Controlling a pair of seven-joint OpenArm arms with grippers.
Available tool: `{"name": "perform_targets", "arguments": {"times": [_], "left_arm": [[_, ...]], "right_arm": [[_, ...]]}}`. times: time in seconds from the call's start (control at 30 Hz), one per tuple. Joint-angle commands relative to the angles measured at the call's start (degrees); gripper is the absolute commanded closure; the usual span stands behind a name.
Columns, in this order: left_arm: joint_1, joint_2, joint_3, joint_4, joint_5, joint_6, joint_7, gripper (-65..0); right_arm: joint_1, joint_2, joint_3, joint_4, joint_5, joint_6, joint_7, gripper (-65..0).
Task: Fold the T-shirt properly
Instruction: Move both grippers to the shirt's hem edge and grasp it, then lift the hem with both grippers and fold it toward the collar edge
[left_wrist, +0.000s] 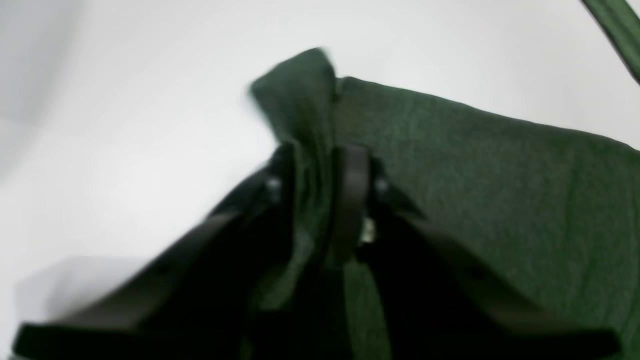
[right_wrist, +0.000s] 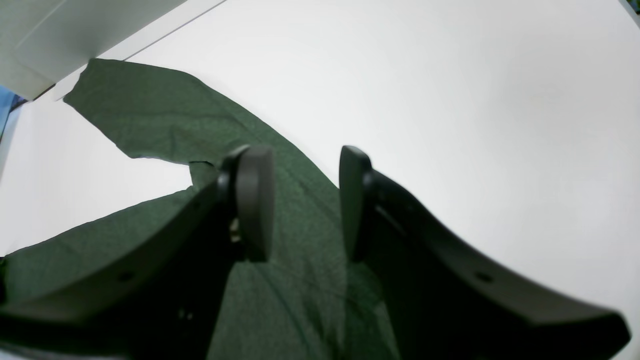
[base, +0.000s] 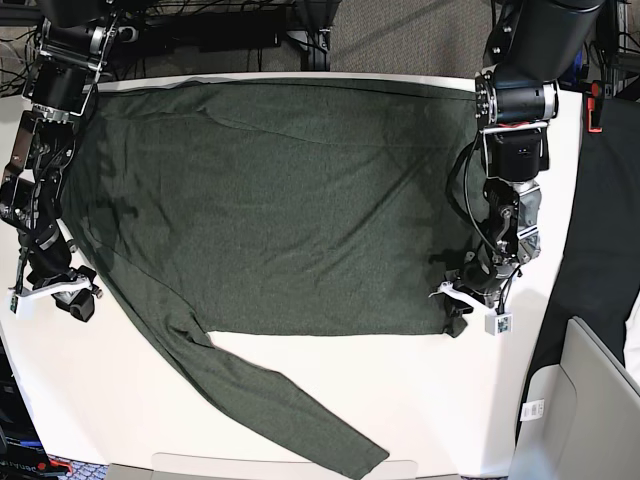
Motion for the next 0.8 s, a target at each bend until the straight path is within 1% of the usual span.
{"name": "perform_targets", "arguments": {"times": [0.0, 0.07, 0.1, 0.2, 0.3, 0.4, 0.47, 0.53, 0.63, 0.7, 0.77], "left_arm": [[-0.4, -0.3, 0.3, 0.0, 0.9, 0.0, 2.9, -6.2], [0.0, -0.3, 0.2, 0.0, 0.9, 0.0, 2.9, -0.5], [0.0, -0.4, -0.1, 0.2, 0.9, 0.0, 2.9, 0.0], [1.0, -0.7, -0.2, 3.4, 0.9, 0.0, 3.4, -0.2], [3.1, -0.7, -0.2, 9.3, 0.9, 0.0, 6.5, -0.1], [5.4, -0.7, -0.2, 15.4, 0.9, 0.0, 8.9, -0.1], [6.6, -0.7, -0.2, 19.0, 0.9, 0.0, 10.2, -0.1], [7.8, -0.7, -0.2, 22.0, 0.9, 0.0, 11.5, -0.1], [9.2, -0.7, -0.2, 24.6, 0.9, 0.0, 12.0, -0.1], [9.3, -0.7, -0.2, 24.8, 0.9, 0.0, 12.0, -0.1], [9.7, -0.7, -0.3, 24.8, 0.9, 0.0, 12.0, -0.1]], "right_arm": [[1.7, 1.1, 0.3, 0.9, 0.6, 0.4, 1.4, -22.7], [1.9, 1.1, 0.1, 0.9, 0.6, 0.4, 1.4, -22.7], [1.9, 1.1, 0.0, 0.8, 0.5, 0.4, 1.4, -22.7], [2.0, 1.1, 0.0, 0.4, -0.8, 0.4, 1.4, -22.9], [3.9, 1.0, -0.2, -1.2, -3.2, 0.4, 1.4, -23.0], [6.8, -0.5, -0.2, -4.0, -5.2, 0.4, 0.9, -22.8], [8.7, -1.0, -0.6, -6.1, -7.6, 0.4, 0.9, -22.8], [11.2, -1.0, -3.1, -8.5, -10.2, 0.4, 0.9, -22.8], [14.8, -1.0, -7.8, -12.6, -12.7, 0.4, 0.9, -22.8], [16.5, -1.0, -9.8, -15.8, -13.9, 0.4, 1.2, -22.8], [17.9, -1.1, -10.3, -19.0, -15.2, 0.4, 1.3, -22.8]]}}
